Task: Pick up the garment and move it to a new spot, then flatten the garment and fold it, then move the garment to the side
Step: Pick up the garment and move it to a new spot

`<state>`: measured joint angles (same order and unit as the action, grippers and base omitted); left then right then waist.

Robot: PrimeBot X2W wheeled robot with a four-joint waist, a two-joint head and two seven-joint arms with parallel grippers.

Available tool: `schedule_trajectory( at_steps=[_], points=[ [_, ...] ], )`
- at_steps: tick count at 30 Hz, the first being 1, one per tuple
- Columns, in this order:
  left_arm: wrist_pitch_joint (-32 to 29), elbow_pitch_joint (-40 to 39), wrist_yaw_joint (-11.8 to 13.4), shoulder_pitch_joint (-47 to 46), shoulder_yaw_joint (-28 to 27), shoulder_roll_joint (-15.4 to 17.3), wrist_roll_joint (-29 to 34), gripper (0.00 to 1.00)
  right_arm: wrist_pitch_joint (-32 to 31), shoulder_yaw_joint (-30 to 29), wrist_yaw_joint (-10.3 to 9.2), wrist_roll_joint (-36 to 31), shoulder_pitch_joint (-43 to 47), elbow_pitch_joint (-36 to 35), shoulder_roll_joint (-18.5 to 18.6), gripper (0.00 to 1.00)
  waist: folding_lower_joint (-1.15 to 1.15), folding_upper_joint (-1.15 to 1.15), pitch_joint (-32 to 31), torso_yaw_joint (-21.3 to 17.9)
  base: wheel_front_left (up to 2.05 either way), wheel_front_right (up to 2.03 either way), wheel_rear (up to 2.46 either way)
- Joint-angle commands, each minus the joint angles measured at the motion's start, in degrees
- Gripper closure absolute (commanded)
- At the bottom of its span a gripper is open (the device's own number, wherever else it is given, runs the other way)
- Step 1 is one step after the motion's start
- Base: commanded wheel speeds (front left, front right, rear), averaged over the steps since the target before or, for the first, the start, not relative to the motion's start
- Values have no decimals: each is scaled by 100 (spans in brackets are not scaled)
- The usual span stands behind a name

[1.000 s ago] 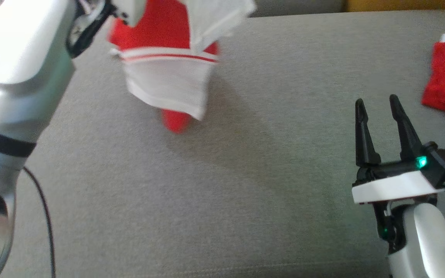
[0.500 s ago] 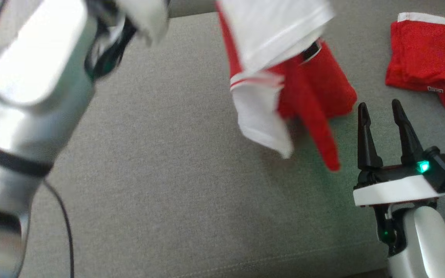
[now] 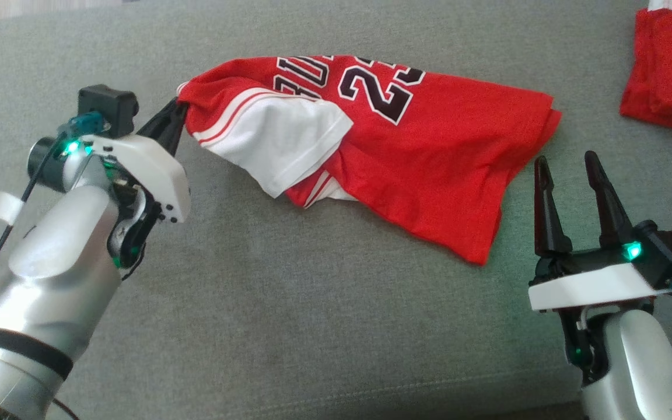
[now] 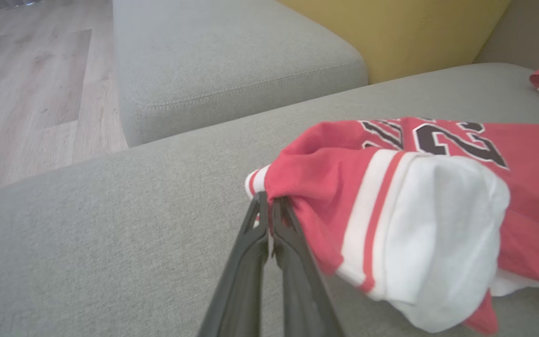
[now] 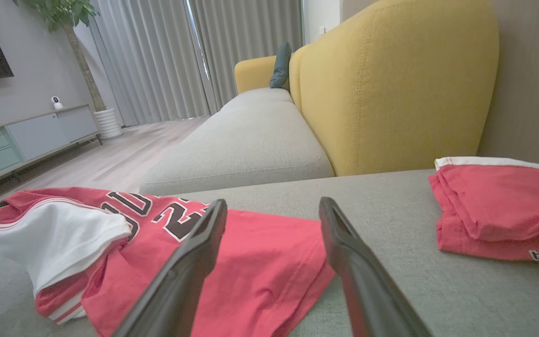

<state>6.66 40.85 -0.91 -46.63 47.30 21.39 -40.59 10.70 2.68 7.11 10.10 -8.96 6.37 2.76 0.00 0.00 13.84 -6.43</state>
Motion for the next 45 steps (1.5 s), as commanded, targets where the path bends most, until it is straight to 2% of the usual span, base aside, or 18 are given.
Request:
schedule_trajectory(
  at_steps=[1, 2, 3, 4, 5, 13, 18, 20, 21, 26, 31, 38, 45],
  points=[
    [79, -50, 66, -284, -271, 193, -47, 100, 72, 121, 37, 40, -231, -147, 11, 0, 0, 0, 45, 22, 0, 0, 0],
    [112, 16, 100, -279, -294, 171, -65, 100, 77, 117, 37, 37, -244, -125, 11, 0, 0, 0, 56, 28, 0, 0, 0],
    [151, 72, 127, -279, -309, 150, -75, 94, 80, 111, 37, 30, -253, -104, 11, 0, 0, 0, 61, 37, 0, 0, 0],
    [202, 120, 149, -281, -320, 132, -76, 34, 85, 106, 37, 23, -257, -83, 11, 0, 0, 0, 59, 47, 0, 0, 0],
    [267, 160, 175, -280, -342, 109, -87, 0, 88, 99, 37, 15, -259, -64, 11, 0, 0, 0, 52, 59, 0, 0, 0],
    [700, 28, 201, 58, -449, -4, -135, 0, 71, 85, 37, -33, -156, 97, 11, 0, 0, 0, -267, 204, 0, 0, 0],
    [805, -386, 340, 558, -547, -6, -95, 0, 48, 7, 37, -101, -48, 156, 11, 0, 0, 0, -504, 309, 0, 0, 0],
    [824, -669, 462, 867, -626, -3, -40, 0, 32, -62, 37, -153, 17, 176, 11, 0, 0, 0, -623, 367, 0, 0, 0],
    [829, -1058, 641, 1186, -783, -16, 79, 0, 23, -147, 37, -219, 91, 189, 11, 0, 0, 0, -744, 434, 0, 0, 0],
    [832, -2021, 1081, 2202, -1270, -173, 444, 0, -7, -250, 37, -297, 329, 225, 11, 0, 0, 0, -1059, 556, 0, 0, 0],
    [832, -2742, 1345, 3175, -1725, -385, 814, 0, 55, -227, 37, -228, 595, 259, 11, 0, 0, 0, -1321, 607, 0, 0, 0],
    [833, -3350, 1463, 4034, -2187, -720, 1273, 0, 218, -175, 37, -50, 918, 310, 11, 0, 0, 0, -1455, 623, 0, 0, 0],
    [833, -3521, 1347, 4438, -2441, -1048, 1613, 0, 302, -122, 37, -41, 976, 363, 11, 0, 0, 0, -1481, 605, 0, 0, 0]
  ],
)
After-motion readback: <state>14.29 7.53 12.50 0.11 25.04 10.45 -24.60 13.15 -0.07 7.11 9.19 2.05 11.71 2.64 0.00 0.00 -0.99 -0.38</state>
